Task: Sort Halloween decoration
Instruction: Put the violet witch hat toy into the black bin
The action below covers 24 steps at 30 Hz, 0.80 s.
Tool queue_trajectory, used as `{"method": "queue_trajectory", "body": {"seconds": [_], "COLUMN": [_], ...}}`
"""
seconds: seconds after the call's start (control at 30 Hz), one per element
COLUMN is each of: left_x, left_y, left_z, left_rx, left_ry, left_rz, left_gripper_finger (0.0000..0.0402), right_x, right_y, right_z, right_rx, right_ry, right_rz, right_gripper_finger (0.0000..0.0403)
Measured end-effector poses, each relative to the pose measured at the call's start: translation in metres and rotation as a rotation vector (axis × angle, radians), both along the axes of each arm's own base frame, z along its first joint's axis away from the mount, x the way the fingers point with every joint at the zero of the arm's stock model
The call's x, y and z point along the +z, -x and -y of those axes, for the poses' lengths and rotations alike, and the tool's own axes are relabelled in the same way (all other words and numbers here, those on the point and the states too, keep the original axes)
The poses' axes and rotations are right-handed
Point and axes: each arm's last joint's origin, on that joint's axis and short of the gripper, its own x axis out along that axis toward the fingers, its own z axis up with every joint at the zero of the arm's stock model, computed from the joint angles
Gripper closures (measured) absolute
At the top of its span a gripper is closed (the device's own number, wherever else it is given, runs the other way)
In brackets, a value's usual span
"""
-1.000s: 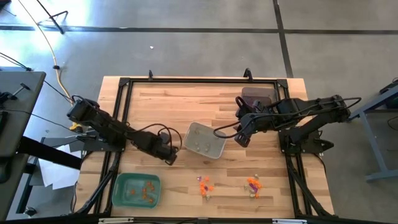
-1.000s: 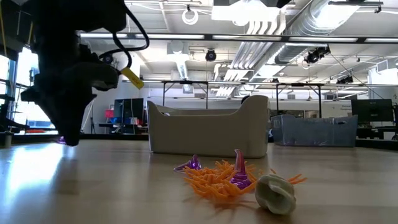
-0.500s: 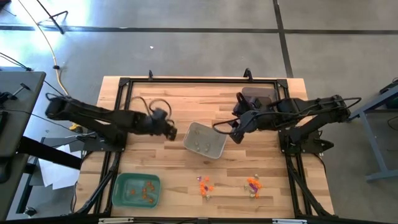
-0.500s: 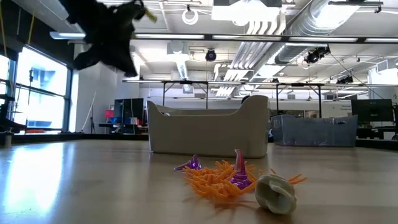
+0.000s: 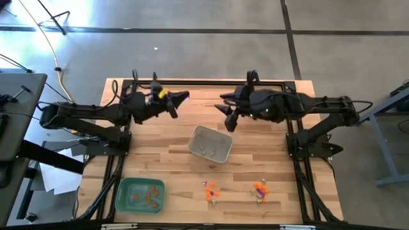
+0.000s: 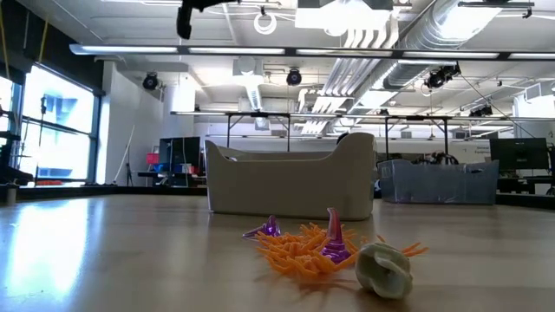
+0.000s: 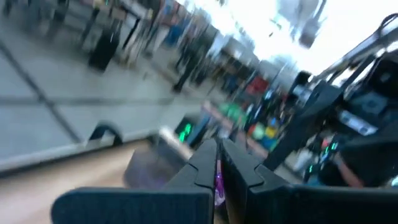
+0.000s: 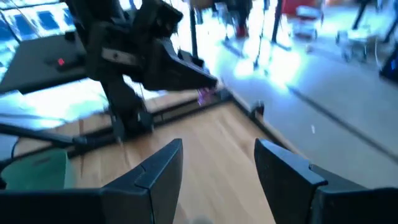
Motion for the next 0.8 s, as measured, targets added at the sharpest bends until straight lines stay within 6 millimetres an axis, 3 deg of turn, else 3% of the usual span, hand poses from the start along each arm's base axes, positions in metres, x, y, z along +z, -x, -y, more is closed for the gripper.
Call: {"method": "queue_trajectory", "body": {"seconds": [0.4,0.8], "left_x": [0.08,0.09], "left_y": [-0.015,-0.052], "left_z": [-0.007,-0.025], "left_rx": [0.089,0.134], "left_ry": [-0.289,-0.318], "left_rz": [-0.079,-0.127], "left_gripper_finger": [0.0401,0.0401], "right_x": [0.016,0.013], "right_y": [-0.007,-0.018], "right_z": [0.044,0.075], "right_rx": [0.039,-0.001], "right_ry": [0.126,0.127], "right_rz": [0.109,0.153], "right_gripper_finger": [0.0208,0.0208]}}
